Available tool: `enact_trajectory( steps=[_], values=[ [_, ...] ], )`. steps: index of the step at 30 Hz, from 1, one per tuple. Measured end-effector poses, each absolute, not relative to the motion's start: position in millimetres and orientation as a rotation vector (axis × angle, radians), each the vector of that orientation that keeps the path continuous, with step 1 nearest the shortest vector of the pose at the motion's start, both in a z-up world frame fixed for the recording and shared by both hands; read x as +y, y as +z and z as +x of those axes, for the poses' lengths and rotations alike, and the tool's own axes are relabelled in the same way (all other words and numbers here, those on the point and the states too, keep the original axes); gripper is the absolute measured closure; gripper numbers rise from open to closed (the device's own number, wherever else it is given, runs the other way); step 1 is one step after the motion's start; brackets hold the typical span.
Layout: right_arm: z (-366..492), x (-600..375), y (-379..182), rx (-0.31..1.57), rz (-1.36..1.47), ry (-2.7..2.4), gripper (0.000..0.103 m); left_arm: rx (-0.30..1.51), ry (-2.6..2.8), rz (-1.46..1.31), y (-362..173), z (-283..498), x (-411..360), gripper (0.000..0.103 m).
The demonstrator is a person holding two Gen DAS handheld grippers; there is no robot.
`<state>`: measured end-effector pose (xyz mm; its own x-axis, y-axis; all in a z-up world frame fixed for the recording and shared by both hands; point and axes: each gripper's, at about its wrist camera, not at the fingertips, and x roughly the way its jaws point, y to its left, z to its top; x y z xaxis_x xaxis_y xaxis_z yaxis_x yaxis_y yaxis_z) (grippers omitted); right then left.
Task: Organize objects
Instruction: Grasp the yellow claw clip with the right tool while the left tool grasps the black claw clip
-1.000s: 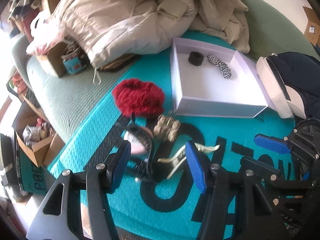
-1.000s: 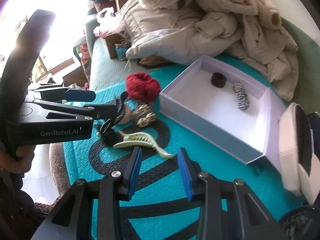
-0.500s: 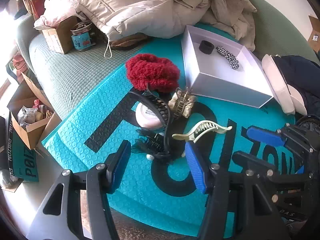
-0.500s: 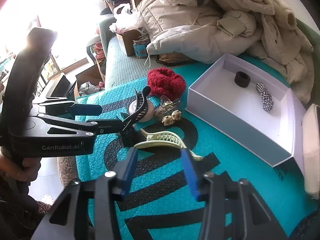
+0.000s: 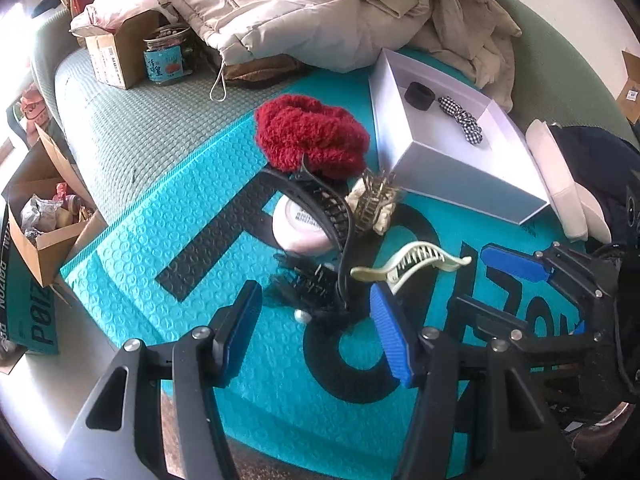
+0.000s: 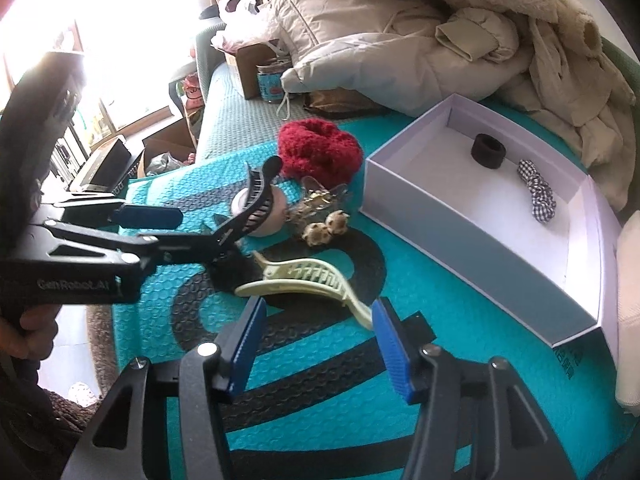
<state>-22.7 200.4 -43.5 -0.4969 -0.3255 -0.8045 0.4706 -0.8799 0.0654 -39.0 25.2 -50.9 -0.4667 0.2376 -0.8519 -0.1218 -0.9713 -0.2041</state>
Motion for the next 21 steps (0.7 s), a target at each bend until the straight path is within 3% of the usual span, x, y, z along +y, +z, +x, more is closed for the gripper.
enact_trajectory(
  steps=[14, 16, 19, 21],
  values=[
    [-40.7, 201.4, -58.3, 0.251, 1.235, -2.311, 0.047, -0.129, 2.494, -1.441, -58.6, -70.2, 47.9, 0.049],
    [-42.0, 201.3, -61.1, 0.250, 1.236, -2.314, 0.049, -0.136, 2.499, -1.430, -59.7, -72.4, 48.2, 0.055],
    [-42.3, 201.6, -64.7, 0.243, 1.247, -2.305, 0.063, -0.125, 2.507, -1.431, -61.3, -77.1, 49.2, 0.065],
    [-42.5, 201.7, -67.4, 0.260, 1.274, -2.301, 0.079, -0.122, 2.507, -1.444, -64.4, -80.7, 50.3, 0.072]
  ],
)
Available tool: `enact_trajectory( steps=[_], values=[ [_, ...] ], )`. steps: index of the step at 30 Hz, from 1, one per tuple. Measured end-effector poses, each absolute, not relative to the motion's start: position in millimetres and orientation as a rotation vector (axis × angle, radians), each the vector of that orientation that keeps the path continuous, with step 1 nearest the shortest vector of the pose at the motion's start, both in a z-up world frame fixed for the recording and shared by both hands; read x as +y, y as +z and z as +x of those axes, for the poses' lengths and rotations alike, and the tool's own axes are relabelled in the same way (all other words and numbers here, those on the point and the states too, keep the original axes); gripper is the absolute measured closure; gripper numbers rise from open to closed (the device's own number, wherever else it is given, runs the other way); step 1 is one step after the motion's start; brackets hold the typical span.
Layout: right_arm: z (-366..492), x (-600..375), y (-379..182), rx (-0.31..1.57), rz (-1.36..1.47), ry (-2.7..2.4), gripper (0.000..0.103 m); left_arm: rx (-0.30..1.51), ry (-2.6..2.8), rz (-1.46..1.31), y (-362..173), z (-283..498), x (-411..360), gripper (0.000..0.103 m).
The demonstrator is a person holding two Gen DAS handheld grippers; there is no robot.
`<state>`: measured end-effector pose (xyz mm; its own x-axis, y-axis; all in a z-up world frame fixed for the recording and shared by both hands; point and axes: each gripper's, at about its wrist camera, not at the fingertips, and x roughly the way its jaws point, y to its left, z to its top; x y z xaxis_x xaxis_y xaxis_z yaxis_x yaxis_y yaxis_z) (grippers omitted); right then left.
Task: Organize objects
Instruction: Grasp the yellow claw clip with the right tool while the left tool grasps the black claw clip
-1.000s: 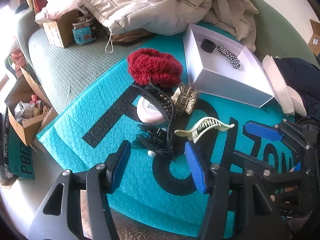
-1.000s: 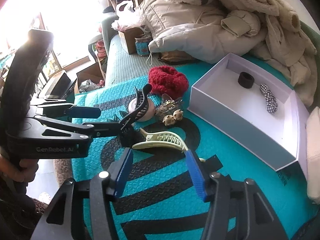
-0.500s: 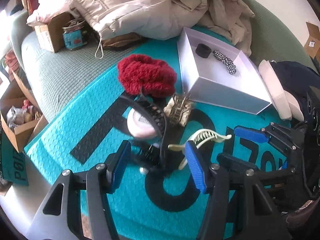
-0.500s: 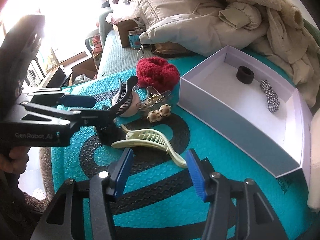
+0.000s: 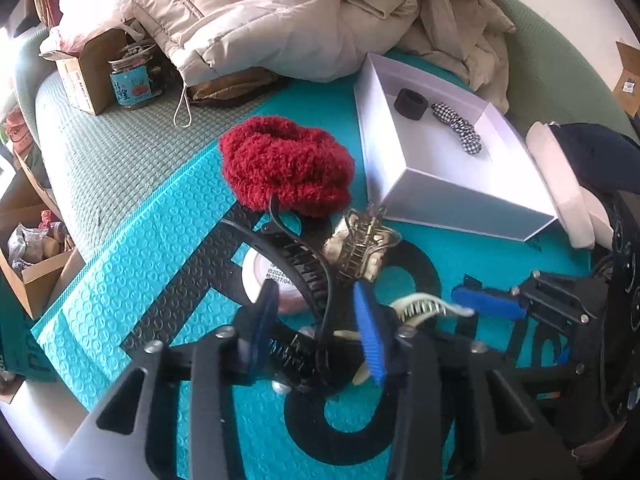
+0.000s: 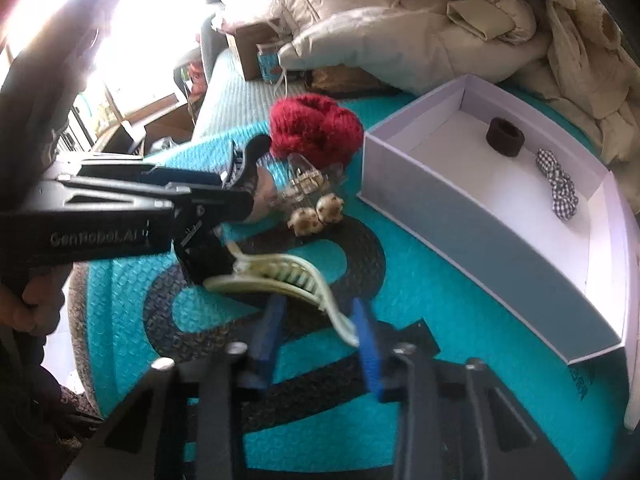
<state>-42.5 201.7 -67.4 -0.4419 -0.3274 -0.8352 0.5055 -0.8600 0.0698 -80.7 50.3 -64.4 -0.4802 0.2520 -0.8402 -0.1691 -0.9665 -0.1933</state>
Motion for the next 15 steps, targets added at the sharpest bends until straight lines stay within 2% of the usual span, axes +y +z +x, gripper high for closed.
enact_trajectory(
  steps=[2, 6, 15],
  values=[
    [-41.0, 204.9, -67.8, 0.266, 1.285, -2.312, 0.086, -0.148, 2.523, -1.438, -65.8, -81.6, 48.2, 0.080],
    [-37.4, 214.6, -67.6, 0.208, 1.315, -2.316, 0.093, -0.206, 2.511, -1.434, -67.5, -83.4, 45.5, 0.082],
    [-9.4, 240.5, -64.2, 0.150, 1.345, -2.357, 0.095, -0.164, 2.458, -1.424, -67.2, -66.5, 64.3, 0.084]
  ],
)
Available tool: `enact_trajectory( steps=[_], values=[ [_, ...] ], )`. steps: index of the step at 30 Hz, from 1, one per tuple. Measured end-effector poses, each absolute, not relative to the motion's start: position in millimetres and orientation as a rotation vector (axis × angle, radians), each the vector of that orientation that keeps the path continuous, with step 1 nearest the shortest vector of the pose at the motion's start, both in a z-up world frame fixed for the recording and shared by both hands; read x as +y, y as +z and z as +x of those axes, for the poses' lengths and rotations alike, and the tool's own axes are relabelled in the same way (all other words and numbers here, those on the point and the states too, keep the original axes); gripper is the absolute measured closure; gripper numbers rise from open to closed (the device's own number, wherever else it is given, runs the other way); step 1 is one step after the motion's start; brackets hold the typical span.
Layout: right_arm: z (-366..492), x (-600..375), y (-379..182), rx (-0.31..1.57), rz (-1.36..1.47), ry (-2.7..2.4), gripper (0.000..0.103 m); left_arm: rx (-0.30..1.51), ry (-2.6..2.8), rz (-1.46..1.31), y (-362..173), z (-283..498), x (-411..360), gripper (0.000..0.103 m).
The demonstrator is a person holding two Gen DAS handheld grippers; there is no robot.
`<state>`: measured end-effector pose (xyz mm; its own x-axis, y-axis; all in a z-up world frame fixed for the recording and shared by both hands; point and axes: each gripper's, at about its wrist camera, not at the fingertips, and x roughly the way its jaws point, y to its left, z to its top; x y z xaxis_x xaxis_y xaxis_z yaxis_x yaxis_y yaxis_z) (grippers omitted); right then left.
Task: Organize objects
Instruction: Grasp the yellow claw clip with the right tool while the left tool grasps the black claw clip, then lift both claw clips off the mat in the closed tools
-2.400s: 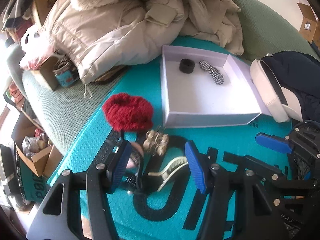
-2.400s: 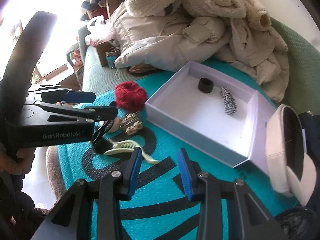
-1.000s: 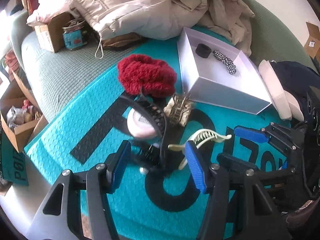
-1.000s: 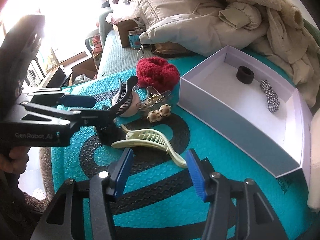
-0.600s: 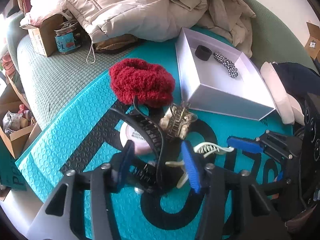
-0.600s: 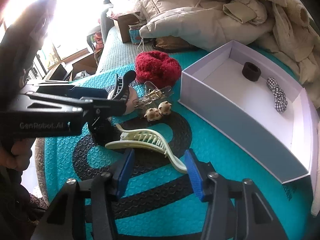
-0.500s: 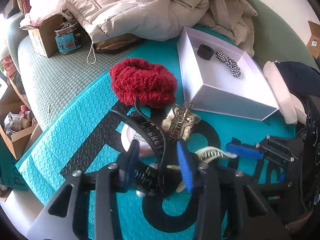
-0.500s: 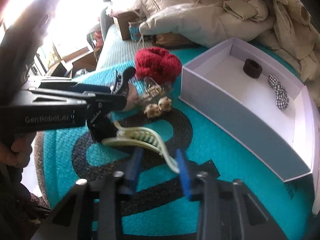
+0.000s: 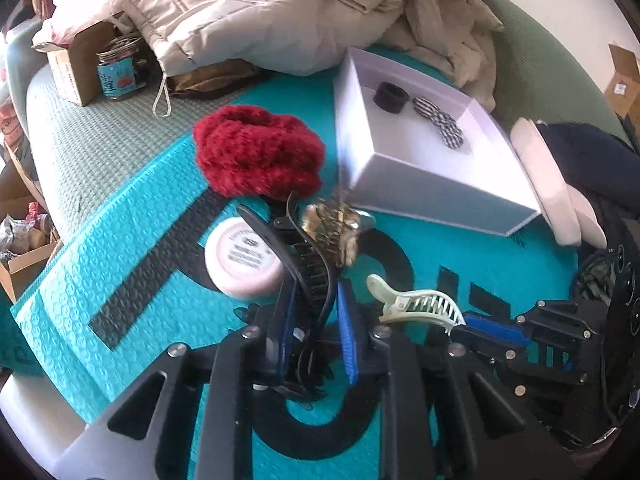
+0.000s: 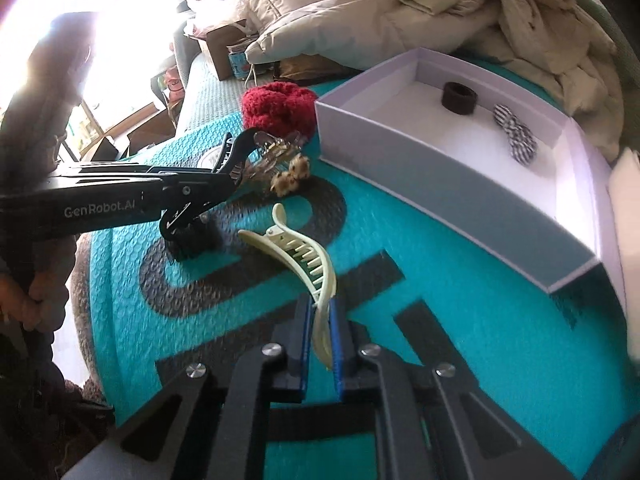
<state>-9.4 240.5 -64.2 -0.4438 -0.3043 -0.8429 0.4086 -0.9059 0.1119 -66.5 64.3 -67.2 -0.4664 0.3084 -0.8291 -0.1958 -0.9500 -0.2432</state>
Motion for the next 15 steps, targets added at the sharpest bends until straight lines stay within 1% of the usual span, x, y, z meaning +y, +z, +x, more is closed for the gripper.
enact_trajectory(
  steps=[7, 15],
  values=[
    [11.0, 257.6, -64.5, 0.090, 1.375, -2.365, 0.095, -0.133, 2.412, -1.435, -69.8, -49.9, 79.1, 0.084],
    [21.9, 257.4, -62.5, 0.100, 1.369, -2.354, 0.095, -0.090, 2.363, -1.472, -77.1, -36.7, 88.6, 0.084]
  ],
)
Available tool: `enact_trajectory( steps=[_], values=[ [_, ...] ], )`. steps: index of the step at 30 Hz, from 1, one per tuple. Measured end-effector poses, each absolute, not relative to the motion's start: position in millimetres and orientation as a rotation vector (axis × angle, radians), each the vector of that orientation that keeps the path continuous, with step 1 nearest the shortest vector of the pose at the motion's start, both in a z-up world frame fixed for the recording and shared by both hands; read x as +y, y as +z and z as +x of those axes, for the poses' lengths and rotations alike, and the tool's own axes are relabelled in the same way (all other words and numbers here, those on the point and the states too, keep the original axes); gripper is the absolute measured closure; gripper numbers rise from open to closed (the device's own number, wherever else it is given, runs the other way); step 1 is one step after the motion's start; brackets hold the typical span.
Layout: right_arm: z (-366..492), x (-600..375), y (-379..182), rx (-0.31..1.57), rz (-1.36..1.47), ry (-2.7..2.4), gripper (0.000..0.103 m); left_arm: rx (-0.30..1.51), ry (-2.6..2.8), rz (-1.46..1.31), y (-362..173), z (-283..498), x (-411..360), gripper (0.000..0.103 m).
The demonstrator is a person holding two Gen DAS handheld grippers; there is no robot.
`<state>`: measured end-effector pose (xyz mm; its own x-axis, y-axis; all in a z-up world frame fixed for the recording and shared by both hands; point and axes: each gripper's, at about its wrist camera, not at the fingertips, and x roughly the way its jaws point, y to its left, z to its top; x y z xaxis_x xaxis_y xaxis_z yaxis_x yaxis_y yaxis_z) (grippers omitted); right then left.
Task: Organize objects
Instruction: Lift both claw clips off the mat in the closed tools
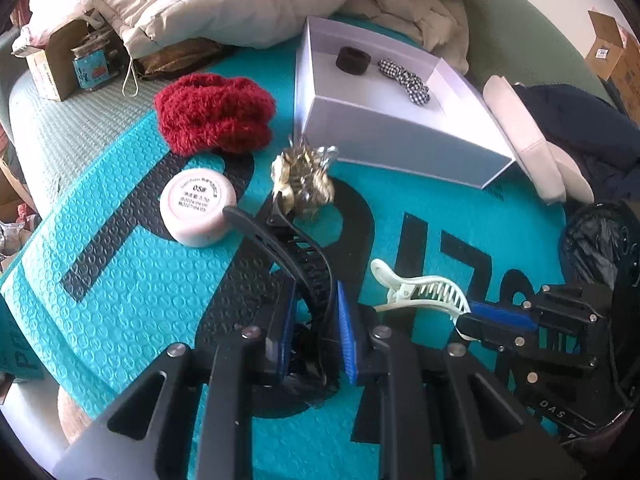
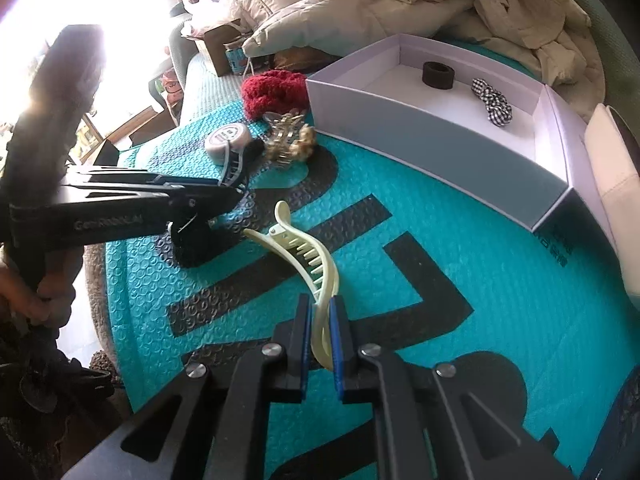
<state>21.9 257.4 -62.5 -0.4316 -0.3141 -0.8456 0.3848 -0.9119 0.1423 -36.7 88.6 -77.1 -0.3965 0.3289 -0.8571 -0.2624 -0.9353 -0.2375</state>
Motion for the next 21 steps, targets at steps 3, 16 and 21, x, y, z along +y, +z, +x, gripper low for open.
enact_trajectory(
  steps=[3, 16, 21],
  values=[
    [19.3, 255.3, -60.5, 0.099, 1.339, -2.369, 0.091, -0.103, 2.364, -1.507, -83.0, -41.4, 88.6, 0.081],
    [3.5, 233.8, -69.5, 0.238, 1.255, -2.345, 0.058, -0.103, 2.393, -1.534, -94.9, -60.6, 90.5, 0.067],
    [4.1, 229.4, -77.3, 0.306, 1.273, -2.369, 0.081, -0.042, 2.432, -1.514, -95.5, -60.6, 95.5, 0.068]
  ],
)
